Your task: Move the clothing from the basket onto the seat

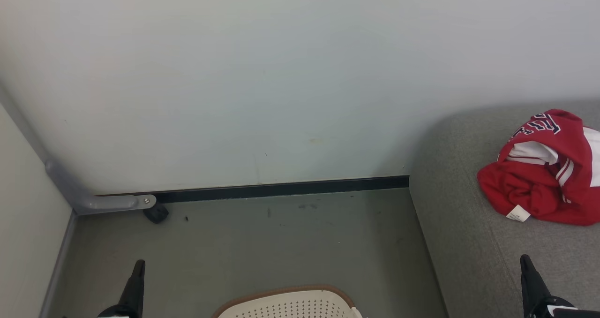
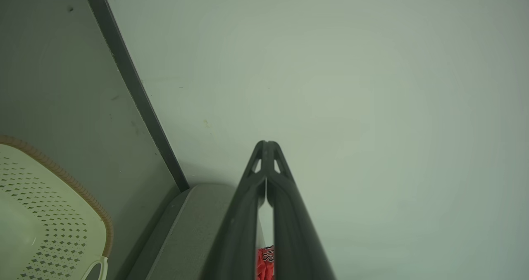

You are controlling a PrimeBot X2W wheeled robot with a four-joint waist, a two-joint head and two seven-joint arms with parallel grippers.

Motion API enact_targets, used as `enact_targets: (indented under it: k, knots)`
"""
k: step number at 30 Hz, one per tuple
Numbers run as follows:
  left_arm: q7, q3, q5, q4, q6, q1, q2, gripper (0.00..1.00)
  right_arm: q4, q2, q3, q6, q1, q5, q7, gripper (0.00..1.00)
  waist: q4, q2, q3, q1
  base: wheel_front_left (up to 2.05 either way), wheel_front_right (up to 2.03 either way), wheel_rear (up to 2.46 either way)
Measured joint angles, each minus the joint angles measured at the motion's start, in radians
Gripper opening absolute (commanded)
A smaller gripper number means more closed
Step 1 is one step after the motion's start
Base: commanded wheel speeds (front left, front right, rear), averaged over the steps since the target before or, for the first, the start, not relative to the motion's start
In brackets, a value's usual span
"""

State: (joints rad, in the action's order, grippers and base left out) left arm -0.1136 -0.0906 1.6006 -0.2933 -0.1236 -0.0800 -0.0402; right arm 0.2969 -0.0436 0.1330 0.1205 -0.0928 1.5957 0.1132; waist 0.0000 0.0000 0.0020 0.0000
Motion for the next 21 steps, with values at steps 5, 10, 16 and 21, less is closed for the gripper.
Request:
enact_targets:
  k: [5, 10, 16, 21]
  knots:
    - [0.0, 0.0, 0.0, 0.0, 0.0, 0.0, 0.0, 0.0, 0.0, 0.0, 0.0, 0.0, 0.0, 0.0, 0.0, 0.0, 0.0, 0.0, 0.0, 0.0, 0.0, 0.0, 0.0]
    - [0.0, 0.0, 0.0, 0.0, 0.0, 0.0, 0.0, 0.0, 0.0, 0.0, 0.0, 0.0, 0.0, 0.0, 0.0, 0.0, 0.0, 0.0, 0.0, 0.0, 0.0, 0.0, 0.0]
    - [0.0, 0.0, 0.0, 0.0, 0.0, 0.0, 0.0, 0.0, 0.0, 0.0, 0.0, 0.0, 0.0, 0.0, 0.0, 0.0, 0.0, 0.0, 0.0, 0.0, 0.0, 0.0, 0.0]
    - [0.0, 0.0, 0.0, 0.0, 0.0, 0.0, 0.0, 0.0, 0.0, 0.0, 0.0, 0.0, 0.0, 0.0, 0.0, 0.0, 0.0, 0.0, 0.0, 0.0, 0.0, 0.0, 0.0]
